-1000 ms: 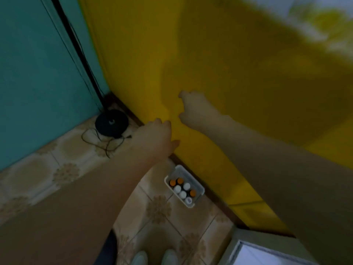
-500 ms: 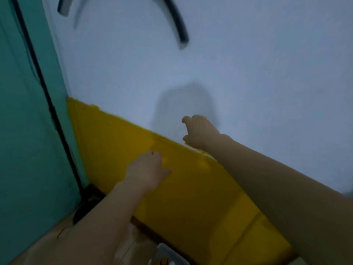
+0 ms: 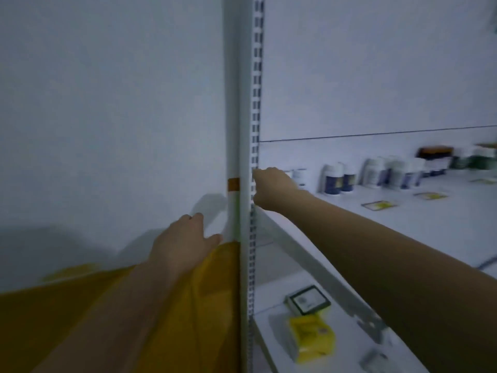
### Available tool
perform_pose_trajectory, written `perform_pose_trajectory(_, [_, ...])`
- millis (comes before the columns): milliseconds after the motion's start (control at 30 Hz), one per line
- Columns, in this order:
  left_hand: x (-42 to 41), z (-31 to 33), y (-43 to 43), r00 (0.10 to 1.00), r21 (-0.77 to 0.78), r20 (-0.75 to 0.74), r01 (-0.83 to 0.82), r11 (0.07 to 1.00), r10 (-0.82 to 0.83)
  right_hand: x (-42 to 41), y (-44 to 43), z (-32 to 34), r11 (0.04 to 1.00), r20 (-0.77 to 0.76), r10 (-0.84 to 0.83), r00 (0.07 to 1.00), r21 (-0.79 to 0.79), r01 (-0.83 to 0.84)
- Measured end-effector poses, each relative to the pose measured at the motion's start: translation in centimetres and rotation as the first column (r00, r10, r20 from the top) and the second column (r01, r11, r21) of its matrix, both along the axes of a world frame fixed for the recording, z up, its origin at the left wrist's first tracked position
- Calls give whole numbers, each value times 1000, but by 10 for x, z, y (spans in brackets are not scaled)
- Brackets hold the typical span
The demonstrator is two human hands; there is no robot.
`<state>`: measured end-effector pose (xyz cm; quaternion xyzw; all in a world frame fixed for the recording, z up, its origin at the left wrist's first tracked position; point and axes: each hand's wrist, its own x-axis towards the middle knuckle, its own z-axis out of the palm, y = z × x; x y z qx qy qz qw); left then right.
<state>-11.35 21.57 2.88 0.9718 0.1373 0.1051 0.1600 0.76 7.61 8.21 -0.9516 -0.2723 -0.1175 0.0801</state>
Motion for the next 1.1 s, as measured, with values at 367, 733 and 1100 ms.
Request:
perform_pose_trajectory(367, [101, 46, -322, 806, 30, 94, 585, 810, -585, 3, -357, 26, 828, -1, -556, 831, 84, 554])
perform_pose_trajectory(733, [146, 32, -632, 602, 30, 15, 797, 603, -798, -18, -674, 22, 555, -33, -829, 558, 71, 829])
perform_pose_trajectory(1100, [252, 6, -862, 442, 77, -38, 896, 438, -896, 49, -881, -5, 399, -115, -909, 401, 44, 916])
